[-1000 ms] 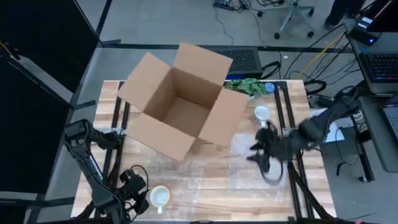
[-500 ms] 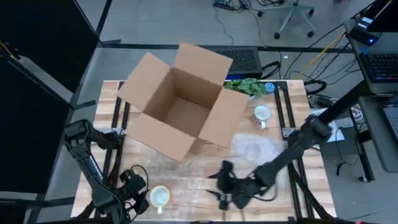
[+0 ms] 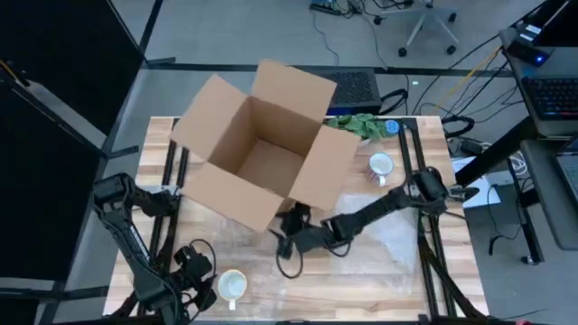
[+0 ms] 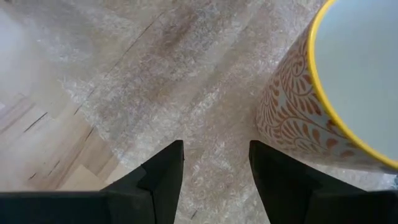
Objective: Wrap mug
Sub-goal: Wrap the yellow mug with bubble wrap
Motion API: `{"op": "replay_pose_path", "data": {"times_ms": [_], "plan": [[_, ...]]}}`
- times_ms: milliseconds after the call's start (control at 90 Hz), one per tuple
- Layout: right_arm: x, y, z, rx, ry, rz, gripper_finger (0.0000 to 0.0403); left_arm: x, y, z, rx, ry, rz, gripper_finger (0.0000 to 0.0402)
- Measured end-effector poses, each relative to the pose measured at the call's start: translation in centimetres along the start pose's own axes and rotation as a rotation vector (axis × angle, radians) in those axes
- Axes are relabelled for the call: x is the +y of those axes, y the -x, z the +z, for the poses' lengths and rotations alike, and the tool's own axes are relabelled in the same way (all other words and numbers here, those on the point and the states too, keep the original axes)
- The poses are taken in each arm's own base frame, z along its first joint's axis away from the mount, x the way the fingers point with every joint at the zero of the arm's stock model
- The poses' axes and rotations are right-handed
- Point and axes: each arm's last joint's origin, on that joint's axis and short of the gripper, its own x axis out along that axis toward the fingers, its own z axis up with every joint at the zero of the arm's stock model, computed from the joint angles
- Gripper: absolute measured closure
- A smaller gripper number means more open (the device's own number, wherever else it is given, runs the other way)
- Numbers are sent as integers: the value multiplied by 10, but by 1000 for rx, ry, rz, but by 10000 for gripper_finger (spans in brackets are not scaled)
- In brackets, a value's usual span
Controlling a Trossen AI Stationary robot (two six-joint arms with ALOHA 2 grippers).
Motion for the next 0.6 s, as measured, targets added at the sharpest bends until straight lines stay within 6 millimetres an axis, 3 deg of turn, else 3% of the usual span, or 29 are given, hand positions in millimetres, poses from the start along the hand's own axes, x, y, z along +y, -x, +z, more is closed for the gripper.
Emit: {"op": "replay_pose_path", "data": {"times_ms": [456, 600], "plan": [[-65, -36, 1, 143, 15, -191, 200, 0, 0, 0, -7, 0, -1, 230], [-66, -23, 17, 170, -3, -40, 200, 0, 0, 0, -7, 1, -2, 230]]}}
